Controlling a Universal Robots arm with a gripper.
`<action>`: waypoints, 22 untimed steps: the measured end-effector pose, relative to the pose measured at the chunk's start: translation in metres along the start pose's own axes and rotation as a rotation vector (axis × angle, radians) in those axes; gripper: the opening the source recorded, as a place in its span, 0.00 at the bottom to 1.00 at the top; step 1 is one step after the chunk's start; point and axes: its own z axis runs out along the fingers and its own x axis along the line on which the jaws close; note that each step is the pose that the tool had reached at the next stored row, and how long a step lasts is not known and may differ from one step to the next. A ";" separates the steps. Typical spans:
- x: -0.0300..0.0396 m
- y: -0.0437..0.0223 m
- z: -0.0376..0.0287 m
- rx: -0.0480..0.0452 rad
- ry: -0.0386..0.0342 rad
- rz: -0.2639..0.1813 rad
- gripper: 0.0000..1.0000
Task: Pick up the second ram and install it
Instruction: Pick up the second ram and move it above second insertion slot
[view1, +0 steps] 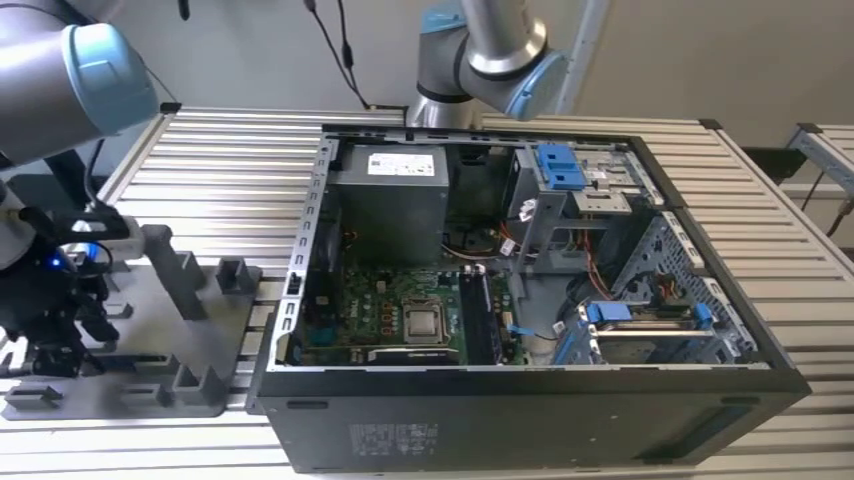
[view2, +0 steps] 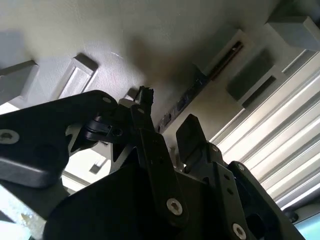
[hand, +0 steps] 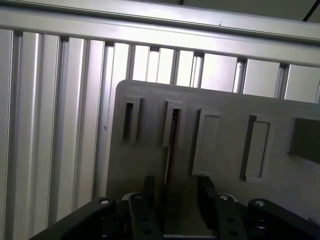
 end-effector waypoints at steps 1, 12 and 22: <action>0.0000 0.0005 0.0010 -0.0019 -0.0001 0.001 0.48; -0.0001 0.0019 0.0035 -0.0115 -0.0007 0.017 0.48; -0.0001 0.0019 0.0036 -0.0115 -0.0007 0.017 0.27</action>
